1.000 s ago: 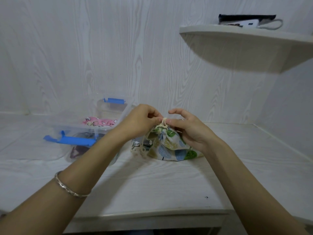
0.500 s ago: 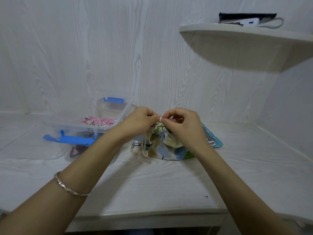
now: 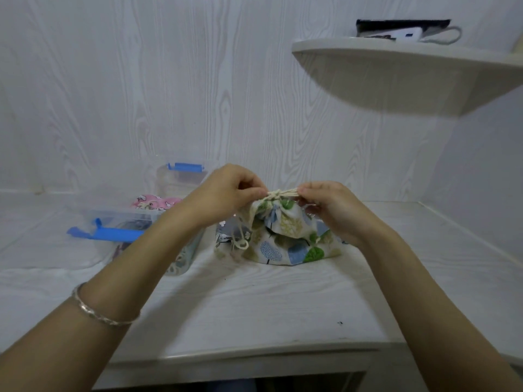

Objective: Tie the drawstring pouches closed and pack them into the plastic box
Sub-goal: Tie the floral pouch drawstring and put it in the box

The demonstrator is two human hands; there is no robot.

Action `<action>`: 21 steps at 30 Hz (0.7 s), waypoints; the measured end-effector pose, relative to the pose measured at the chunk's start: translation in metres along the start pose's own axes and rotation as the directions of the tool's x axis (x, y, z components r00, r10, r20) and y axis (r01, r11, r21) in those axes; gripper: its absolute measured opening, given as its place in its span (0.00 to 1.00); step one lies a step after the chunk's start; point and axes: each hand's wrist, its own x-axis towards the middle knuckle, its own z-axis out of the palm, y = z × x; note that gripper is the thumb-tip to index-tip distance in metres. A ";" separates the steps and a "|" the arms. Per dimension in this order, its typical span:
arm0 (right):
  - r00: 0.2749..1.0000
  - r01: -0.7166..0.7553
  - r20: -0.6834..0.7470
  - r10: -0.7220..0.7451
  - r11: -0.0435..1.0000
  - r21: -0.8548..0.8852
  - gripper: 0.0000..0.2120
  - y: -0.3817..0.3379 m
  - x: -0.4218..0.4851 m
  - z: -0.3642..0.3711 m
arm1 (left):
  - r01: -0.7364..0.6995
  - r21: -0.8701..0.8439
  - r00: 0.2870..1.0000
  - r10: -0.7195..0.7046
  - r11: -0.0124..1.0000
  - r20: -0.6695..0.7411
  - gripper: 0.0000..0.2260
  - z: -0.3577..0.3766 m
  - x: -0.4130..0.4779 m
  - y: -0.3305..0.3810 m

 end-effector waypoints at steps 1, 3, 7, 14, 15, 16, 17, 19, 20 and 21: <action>0.998 -0.001 0.058 0.000 1.000 0.021 0.10 0.001 -0.001 -0.006 | -0.037 0.113 0.999 0.041 0.993 -0.034 0.07 -0.002 -0.001 0.001; 0.992 0.020 0.126 -0.019 1.000 -0.003 0.11 0.003 -0.001 -0.011 | -0.104 0.318 0.989 0.132 0.942 -0.069 0.08 0.000 -0.003 0.003; 0.998 -0.023 0.061 0.032 0.989 -0.146 0.13 0.002 -0.001 -0.008 | -0.119 0.356 0.989 0.142 0.927 -0.041 0.07 0.014 -0.009 -0.002; 0.968 -0.183 0.068 0.240 0.870 -0.458 0.21 0.006 0.007 0.012 | -0.110 0.445 0.993 0.120 0.889 0.006 0.08 0.028 -0.019 0.005; 0.956 -0.197 0.110 0.271 0.876 -0.441 0.18 0.007 0.008 0.011 | -0.110 0.442 0.993 0.115 0.890 0.016 0.08 0.028 -0.019 0.006; 0.946 -0.206 0.150 0.288 0.889 -0.408 0.14 0.007 0.009 0.010 | -0.106 0.425 0.994 0.101 0.899 0.033 0.07 0.028 -0.019 0.006; 0.937 -0.217 0.177 0.301 0.898 -0.383 0.08 0.007 0.009 0.010 | -0.101 0.401 0.995 0.086 0.910 0.056 0.06 0.029 -0.019 0.006; 0.936 -0.237 0.179 0.304 0.917 -0.319 0.04 0.008 0.009 0.009 | -0.099 0.353 0.992 0.065 0.930 0.108 0.05 0.029 -0.020 0.003; 0.943 -0.242 0.158 0.294 0.928 -0.284 0.07 0.009 0.010 0.008 | -0.102 0.330 0.990 0.063 0.938 0.128 0.06 0.028 -0.022 0.001; 0.952 -0.238 0.130 0.277 0.937 -0.254 0.08 0.010 0.010 0.008 | -0.104 0.315 0.988 0.061 0.943 0.142 0.08 0.026 -0.023 -0.001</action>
